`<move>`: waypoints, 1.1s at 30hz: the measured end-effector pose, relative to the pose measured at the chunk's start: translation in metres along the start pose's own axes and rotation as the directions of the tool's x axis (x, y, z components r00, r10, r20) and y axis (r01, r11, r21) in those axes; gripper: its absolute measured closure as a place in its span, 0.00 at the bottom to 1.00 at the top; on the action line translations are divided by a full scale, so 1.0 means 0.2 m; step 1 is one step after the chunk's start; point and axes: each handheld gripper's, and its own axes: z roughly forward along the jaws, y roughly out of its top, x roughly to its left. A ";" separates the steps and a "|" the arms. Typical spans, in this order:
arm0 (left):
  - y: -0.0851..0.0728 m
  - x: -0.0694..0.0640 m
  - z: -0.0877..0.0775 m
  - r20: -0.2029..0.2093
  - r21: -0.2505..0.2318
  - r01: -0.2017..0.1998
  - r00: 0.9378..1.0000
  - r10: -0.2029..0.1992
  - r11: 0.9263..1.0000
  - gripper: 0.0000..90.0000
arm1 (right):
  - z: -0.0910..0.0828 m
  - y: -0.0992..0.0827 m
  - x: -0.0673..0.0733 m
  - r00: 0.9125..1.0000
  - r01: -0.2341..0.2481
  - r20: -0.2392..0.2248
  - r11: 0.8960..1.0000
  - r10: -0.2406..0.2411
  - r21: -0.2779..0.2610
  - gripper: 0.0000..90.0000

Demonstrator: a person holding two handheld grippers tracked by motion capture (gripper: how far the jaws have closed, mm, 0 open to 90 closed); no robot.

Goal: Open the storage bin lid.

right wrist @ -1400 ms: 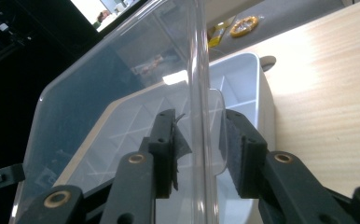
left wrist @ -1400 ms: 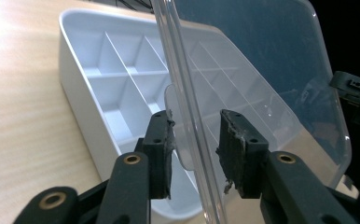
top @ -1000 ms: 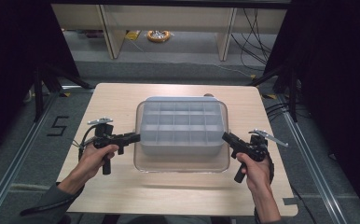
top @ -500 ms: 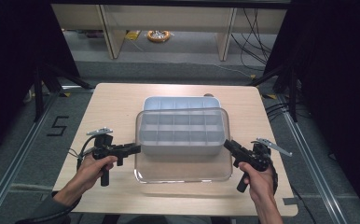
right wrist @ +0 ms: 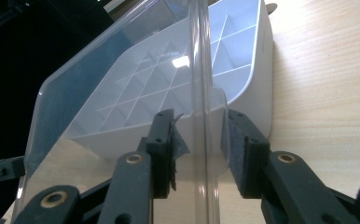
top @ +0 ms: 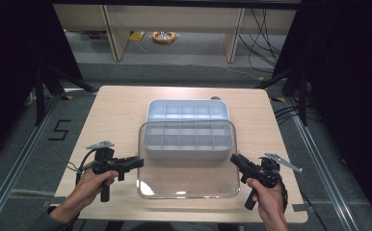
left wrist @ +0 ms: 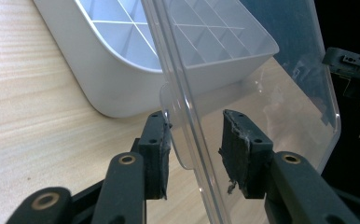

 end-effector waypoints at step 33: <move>-0.15 -0.06 -0.05 0.011 0.036 -0.034 0.999 0.033 0.999 0.68 | -0.11 -0.16 0.02 1.000 0.020 0.009 1.000 -0.021 0.017 0.71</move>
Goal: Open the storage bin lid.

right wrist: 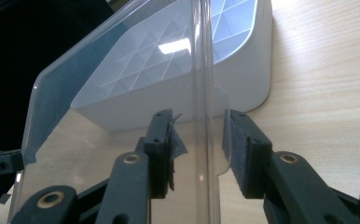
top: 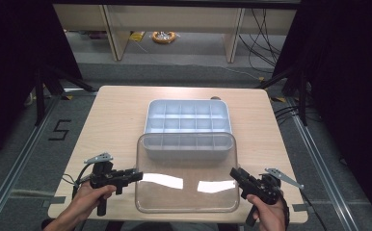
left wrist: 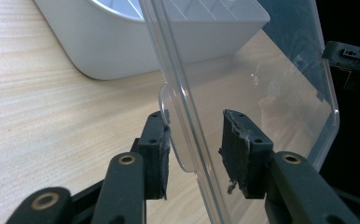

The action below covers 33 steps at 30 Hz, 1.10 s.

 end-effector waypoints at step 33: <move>-0.16 -0.03 0.02 0.011 0.096 -0.008 1.000 0.007 0.995 0.66 | -0.09 -0.17 -0.02 0.999 -0.037 -0.005 0.997 0.038 0.063 0.70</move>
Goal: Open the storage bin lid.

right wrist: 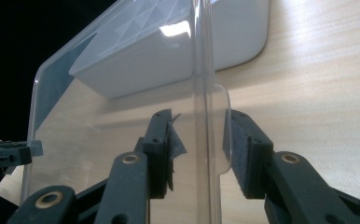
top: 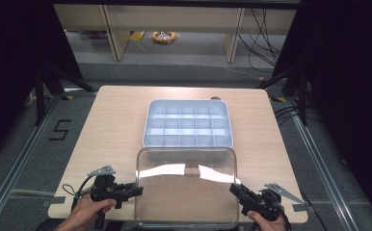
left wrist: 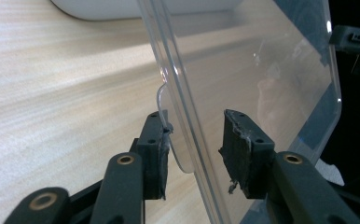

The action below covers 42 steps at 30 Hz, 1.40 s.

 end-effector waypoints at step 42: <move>-0.04 0.01 0.06 0.002 0.121 -0.007 1.000 0.007 0.993 0.62 | 0.03 -0.08 -0.05 0.998 -0.049 0.055 0.993 0.043 0.110 0.66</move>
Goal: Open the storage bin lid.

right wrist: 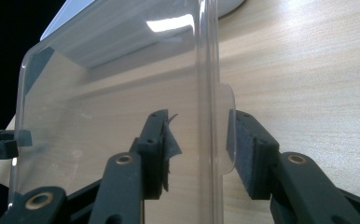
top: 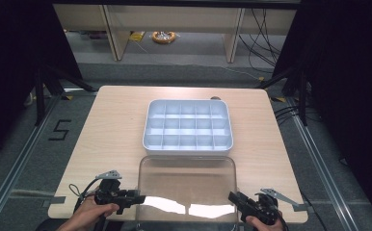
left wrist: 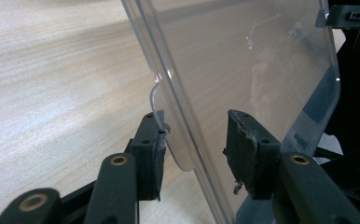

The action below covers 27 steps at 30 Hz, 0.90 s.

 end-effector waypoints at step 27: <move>0.00 -0.01 0.04 -0.086 0.036 -0.045 0.995 0.048 0.998 0.52 | 0.05 0.00 0.01 0.999 0.002 0.047 0.999 -0.004 0.052 0.65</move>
